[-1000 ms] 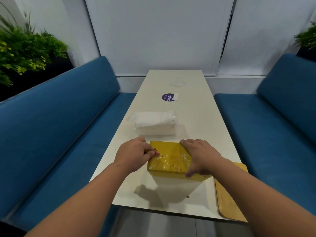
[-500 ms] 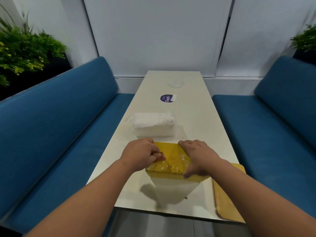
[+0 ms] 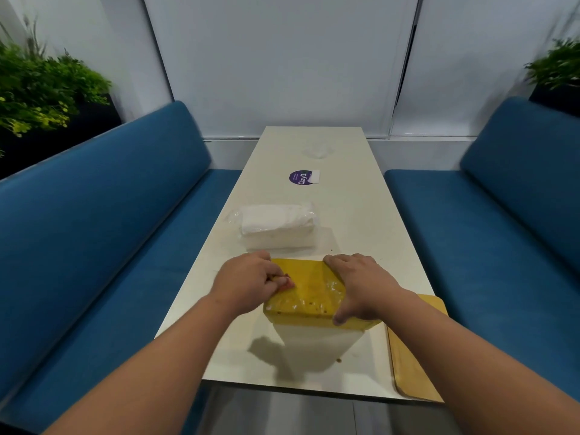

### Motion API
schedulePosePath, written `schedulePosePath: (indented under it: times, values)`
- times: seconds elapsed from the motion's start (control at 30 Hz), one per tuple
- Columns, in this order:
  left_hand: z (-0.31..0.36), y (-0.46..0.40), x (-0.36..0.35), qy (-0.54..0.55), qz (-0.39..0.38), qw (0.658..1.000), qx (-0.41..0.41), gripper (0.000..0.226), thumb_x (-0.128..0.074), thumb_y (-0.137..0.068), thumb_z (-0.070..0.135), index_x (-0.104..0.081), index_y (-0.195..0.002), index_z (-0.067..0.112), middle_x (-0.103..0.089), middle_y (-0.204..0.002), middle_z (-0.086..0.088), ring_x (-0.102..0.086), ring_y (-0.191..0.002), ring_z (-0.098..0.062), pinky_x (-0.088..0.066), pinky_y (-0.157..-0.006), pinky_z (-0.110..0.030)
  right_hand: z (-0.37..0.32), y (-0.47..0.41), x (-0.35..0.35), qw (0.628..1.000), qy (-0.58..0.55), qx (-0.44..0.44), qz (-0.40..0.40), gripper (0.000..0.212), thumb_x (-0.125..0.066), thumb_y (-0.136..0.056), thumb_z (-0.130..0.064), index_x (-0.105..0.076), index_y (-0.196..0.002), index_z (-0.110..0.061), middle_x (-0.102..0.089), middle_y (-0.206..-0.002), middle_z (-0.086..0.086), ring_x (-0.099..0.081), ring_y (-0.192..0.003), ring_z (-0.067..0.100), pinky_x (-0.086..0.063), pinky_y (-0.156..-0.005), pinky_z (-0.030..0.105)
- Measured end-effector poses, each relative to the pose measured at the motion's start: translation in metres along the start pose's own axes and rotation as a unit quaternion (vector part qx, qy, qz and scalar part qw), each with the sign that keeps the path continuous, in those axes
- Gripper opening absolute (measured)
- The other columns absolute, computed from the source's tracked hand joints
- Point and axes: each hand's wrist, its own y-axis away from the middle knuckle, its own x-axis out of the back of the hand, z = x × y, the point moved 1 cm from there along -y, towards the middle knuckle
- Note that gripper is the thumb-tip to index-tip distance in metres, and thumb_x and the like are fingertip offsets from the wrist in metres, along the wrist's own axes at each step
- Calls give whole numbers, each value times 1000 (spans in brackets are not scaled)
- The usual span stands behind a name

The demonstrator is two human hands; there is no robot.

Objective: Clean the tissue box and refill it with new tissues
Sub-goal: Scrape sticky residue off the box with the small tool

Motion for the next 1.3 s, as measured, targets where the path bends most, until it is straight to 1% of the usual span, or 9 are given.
schedulePosePath:
  times: [0.23,0.37,0.43,0.5,0.6,0.77,0.97,1.13,1.3]
  values:
    - [29,-9,-11,-15,-8,999,-28,29,-55,-87,58,-71,-101,38,-53,-89,13,-56,-87,-9,-36,-65,-25,-2,1,-2,1000,14,2,4,115,-82,-60,-55,-19,-151,-25,-33,-152,-5,-35,-132,23,-28,-112,37]
    - [24,-12,-12,29,65,997,-28,30,-65,-82,53,-65,-109,38,-47,-114,18,-48,-91,-7,-45,-74,-29,-1,0,-1,1000,11,3,3,114,-83,-61,-54,-19,-151,-25,-34,-152,-5,-35,-132,23,-27,-111,36]
    - [22,-9,-14,9,74,993,-86,25,-58,-85,53,-72,-96,36,-53,-109,17,-45,-92,-9,-46,-68,-31,-1,0,0,1000,9,2,-4,115,-83,-61,-53,-18,-151,-25,-33,-153,-4,-34,-133,23,-27,-111,36]
    - [15,-4,-19,-25,81,984,-154,36,-46,-85,56,-75,-89,35,-60,-98,15,-52,-88,-14,-47,-57,-29,-1,-1,1,1000,7,1,-6,115,-83,-61,-54,-18,-152,-26,-32,-153,-4,-34,-133,23,-27,-110,36]
    - [0,5,-21,-63,70,972,-214,40,-43,-87,56,-71,-108,36,-61,-104,12,-55,-86,-14,-50,-54,-26,0,-2,1,1000,5,3,-7,114,-83,-61,-53,-19,-151,-26,-33,-153,-4,-34,-132,23,-27,-110,36]
    - [1,-3,-16,-80,84,976,-183,43,-36,-91,47,-71,-110,34,-65,-103,12,-59,-82,-16,-54,-55,-29,0,0,2,1000,7,0,-7,115,-83,-62,-54,-17,-152,-26,-30,-154,-4,-33,-134,23,-27,-111,37]
    - [7,-3,-14,-71,64,965,-245,38,-39,-91,45,-75,-99,35,-66,-95,14,-57,-76,-15,-50,-52,-26,-1,-1,2,1000,8,1,-9,115,-83,-62,-54,-17,-152,-25,-31,-154,-4,-34,-133,23,-27,-112,37]
    - [7,-10,-16,-70,104,973,-194,42,-36,-90,46,-76,-98,35,-67,-95,16,-57,-75,-15,-49,-50,-26,-1,-1,2,1000,7,2,-8,116,-82,-62,-55,-16,-152,-26,-31,-154,-5,-33,-134,23,-27,-111,37]
    - [8,-1,-15,-56,71,964,-250,37,-41,-89,45,-76,-95,37,-66,-92,18,-56,-73,-14,-47,-51,-23,-1,-1,2,1000,0,3,-4,116,-83,-62,-54,-16,-153,-26,-30,-154,-6,-32,-134,22,-27,-110,35]
